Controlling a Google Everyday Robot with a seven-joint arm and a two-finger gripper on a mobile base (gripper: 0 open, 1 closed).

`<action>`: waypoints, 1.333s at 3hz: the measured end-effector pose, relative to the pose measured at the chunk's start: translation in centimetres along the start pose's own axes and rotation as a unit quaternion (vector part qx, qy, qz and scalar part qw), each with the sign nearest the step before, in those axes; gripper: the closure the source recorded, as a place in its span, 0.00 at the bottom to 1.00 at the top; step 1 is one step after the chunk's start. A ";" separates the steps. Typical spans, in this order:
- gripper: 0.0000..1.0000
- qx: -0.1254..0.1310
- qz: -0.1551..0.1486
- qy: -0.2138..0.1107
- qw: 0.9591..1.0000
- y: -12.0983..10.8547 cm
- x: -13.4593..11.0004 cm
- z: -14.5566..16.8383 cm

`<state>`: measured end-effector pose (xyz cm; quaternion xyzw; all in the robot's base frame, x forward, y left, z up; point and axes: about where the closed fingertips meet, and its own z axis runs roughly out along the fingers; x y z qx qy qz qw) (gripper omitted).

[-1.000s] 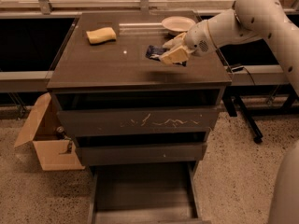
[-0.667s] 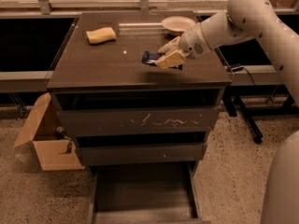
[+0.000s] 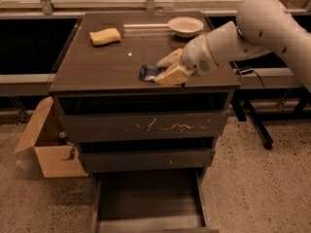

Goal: Place rxbar blueberry into bottom drawer

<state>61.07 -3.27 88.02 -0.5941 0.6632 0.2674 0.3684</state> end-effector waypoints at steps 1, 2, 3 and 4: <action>1.00 -0.031 0.005 -0.002 1.000 5.0 2.1 2.9; 1.00 -0.061 0.039 -0.009 0.997 8.9 6.1 6.0; 1.00 -0.106 0.103 -0.023 0.989 12.3 11.8 10.4; 1.00 -0.106 0.103 -0.023 0.989 12.3 11.8 10.4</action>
Offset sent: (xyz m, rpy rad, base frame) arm -0.1240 0.0267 -0.1730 0.0704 0.2700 0.0517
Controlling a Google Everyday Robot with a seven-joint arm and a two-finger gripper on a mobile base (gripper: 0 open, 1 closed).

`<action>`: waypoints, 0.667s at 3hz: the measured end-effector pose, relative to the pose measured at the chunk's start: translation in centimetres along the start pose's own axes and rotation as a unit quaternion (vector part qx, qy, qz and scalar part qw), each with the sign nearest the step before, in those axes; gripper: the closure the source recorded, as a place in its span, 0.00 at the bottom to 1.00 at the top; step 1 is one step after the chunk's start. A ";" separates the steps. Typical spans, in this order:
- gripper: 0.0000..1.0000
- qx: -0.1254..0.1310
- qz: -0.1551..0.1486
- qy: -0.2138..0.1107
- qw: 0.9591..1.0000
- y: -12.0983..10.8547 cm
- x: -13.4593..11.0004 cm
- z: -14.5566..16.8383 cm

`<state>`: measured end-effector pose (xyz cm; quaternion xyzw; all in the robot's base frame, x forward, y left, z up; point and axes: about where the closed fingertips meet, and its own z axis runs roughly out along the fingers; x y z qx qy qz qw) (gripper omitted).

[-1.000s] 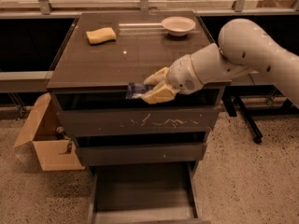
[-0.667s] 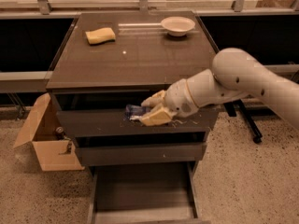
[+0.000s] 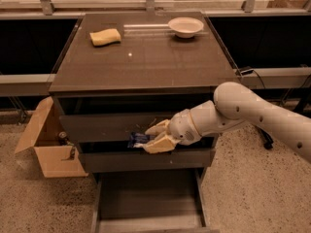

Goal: Place rxbar blueberry into bottom drawer

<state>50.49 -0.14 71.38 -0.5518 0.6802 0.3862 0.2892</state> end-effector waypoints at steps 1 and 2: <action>1.00 -0.009 -0.007 0.019 1.000 0.0 2.5 1.6; 1.00 0.009 -0.028 0.062 0.998 0.4 7.0 3.2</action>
Offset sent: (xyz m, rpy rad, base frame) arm -0.0387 -0.0270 -0.1458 -0.2706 -0.1123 0.0225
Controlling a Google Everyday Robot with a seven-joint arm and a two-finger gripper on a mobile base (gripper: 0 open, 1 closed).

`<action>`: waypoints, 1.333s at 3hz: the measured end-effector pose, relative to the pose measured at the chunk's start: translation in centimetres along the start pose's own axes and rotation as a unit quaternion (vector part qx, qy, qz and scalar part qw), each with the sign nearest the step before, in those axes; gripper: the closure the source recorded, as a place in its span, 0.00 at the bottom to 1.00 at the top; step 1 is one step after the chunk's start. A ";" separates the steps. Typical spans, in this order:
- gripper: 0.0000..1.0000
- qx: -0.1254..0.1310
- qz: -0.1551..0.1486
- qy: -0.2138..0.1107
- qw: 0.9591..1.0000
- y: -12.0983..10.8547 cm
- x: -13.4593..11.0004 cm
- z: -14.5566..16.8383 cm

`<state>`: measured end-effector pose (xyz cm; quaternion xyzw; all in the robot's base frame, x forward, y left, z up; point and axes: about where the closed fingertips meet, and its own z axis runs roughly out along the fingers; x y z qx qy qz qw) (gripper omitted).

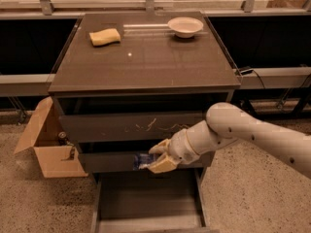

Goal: Place rxbar blueberry into bottom drawer

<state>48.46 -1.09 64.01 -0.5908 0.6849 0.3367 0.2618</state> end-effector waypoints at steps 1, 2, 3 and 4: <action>1.00 0.023 -0.020 0.045 0.999 0.7 4.7 3.1; 1.00 0.037 -0.031 0.080 0.996 1.0 9.0 6.1; 1.00 0.040 -0.029 0.095 0.994 1.0 13.3 9.1; 1.00 0.028 -0.001 0.076 0.997 0.7 17.2 11.2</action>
Offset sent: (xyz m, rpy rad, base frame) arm -0.0376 -0.0166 -0.1664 -0.2577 -0.1252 0.0030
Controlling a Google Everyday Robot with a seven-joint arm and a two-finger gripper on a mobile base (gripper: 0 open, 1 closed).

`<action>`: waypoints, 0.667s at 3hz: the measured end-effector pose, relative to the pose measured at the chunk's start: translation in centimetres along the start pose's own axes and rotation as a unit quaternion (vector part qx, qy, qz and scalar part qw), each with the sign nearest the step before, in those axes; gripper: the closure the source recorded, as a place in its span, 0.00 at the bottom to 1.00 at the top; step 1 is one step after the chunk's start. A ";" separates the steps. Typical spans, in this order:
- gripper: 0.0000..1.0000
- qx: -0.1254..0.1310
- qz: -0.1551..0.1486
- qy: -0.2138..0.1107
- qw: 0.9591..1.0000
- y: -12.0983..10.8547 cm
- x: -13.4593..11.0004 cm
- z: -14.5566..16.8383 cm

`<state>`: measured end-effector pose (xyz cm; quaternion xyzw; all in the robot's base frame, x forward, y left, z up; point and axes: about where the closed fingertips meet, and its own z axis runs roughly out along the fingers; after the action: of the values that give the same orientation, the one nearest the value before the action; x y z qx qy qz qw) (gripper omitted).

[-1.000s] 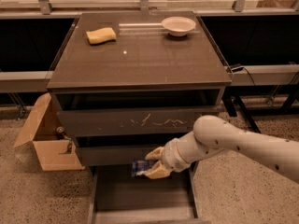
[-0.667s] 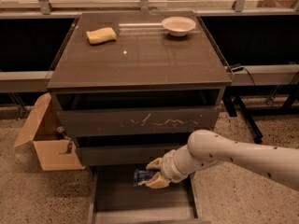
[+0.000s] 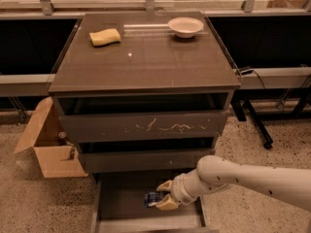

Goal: Place rxbar blueberry into bottom drawer

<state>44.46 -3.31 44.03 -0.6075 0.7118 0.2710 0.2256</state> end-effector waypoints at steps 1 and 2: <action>1.00 -0.010 0.009 -0.007 1.000 0.0 0.5 1.4; 1.00 -0.015 0.014 -0.008 1.000 -0.1 0.9 2.0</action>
Offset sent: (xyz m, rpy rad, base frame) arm 0.0016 0.0041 -0.0270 0.0238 0.0515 -0.0131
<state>44.42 -2.68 41.97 -0.5986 0.7141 0.2897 0.2187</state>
